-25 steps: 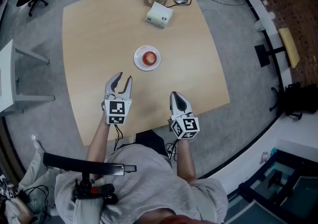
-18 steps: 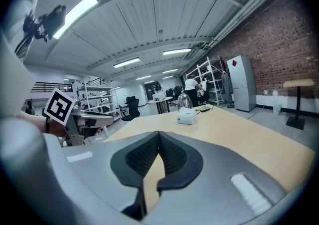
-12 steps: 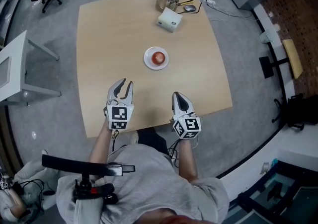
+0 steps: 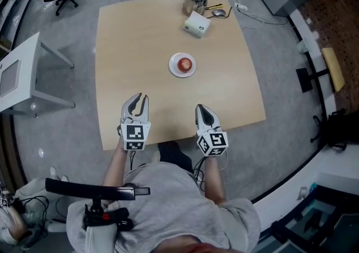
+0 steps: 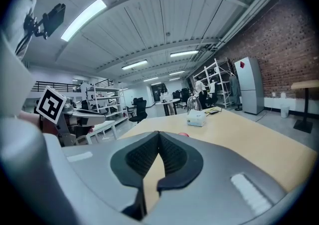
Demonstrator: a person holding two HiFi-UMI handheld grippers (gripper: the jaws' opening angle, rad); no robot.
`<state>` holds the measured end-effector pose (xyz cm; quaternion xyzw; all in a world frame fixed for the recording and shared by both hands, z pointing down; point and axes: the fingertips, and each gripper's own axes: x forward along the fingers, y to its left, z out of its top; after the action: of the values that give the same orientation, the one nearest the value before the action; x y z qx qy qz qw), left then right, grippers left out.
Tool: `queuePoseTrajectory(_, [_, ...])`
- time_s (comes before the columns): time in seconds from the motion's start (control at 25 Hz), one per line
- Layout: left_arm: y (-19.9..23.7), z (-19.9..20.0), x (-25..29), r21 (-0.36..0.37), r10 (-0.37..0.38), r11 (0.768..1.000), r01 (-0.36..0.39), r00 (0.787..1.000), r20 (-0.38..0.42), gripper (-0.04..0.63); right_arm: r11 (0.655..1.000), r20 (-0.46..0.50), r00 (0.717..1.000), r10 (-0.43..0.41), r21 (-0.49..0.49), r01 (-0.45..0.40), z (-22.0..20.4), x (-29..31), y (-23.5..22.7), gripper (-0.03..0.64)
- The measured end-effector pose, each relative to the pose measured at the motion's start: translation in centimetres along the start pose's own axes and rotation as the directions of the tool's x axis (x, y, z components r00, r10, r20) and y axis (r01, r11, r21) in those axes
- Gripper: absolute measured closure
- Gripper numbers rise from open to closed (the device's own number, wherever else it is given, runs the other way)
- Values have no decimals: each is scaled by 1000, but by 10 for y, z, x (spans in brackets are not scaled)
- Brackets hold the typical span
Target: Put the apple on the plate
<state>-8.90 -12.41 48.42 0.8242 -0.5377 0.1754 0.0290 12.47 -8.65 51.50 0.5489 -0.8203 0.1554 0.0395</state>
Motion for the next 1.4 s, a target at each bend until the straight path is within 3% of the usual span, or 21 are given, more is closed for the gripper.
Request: queuePoseTrajectory(1.4, [5, -7, -118, -15, 57, 998, -56, 996, 74, 577, 998, 48, 998, 32, -61, -29, 1, -67, 69, 611])
